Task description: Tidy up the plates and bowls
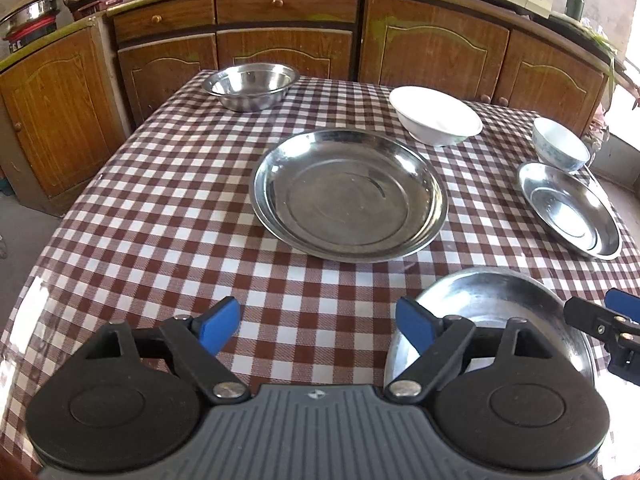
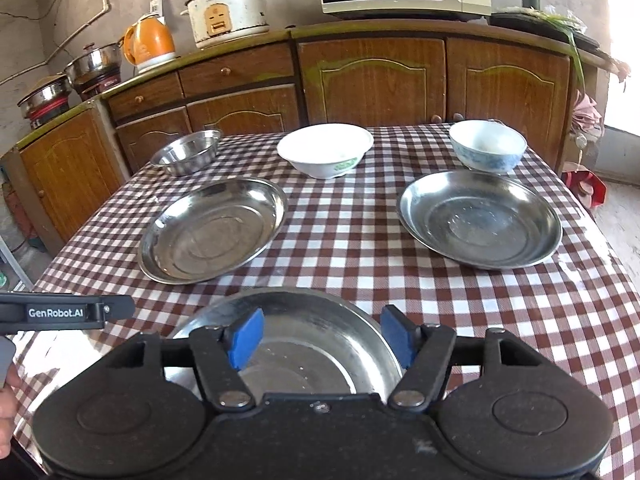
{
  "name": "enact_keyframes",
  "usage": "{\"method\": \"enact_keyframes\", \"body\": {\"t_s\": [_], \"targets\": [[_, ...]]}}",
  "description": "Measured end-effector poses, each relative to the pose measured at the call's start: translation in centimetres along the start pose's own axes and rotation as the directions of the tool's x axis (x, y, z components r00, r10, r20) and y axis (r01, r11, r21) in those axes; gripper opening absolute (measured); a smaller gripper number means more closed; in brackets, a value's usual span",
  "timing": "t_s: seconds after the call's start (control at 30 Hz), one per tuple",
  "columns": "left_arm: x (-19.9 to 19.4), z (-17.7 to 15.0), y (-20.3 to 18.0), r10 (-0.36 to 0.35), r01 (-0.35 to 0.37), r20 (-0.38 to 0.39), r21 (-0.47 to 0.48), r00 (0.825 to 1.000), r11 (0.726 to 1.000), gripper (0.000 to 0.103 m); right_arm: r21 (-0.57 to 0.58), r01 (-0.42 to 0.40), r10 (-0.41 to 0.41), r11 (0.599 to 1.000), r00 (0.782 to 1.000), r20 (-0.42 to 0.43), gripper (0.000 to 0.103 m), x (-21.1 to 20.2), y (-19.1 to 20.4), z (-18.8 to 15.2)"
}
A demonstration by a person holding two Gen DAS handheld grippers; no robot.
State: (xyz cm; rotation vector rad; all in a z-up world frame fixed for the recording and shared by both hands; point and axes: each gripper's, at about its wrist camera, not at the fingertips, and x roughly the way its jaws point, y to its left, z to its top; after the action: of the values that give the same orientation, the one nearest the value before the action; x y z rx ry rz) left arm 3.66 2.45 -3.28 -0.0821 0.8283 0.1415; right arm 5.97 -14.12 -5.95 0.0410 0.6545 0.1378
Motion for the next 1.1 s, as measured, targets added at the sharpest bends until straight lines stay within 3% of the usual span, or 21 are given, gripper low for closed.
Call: {"method": "enact_keyframes", "body": {"t_s": [1.1], "targets": [[0.1, 1.8, 2.0, 0.062, -0.062, 0.010, -0.030, 0.998, 0.998, 0.091, -0.046, -0.046, 0.048, 0.998, 0.998, 0.039, 0.078, 0.8, 1.9, 2.3]]}}
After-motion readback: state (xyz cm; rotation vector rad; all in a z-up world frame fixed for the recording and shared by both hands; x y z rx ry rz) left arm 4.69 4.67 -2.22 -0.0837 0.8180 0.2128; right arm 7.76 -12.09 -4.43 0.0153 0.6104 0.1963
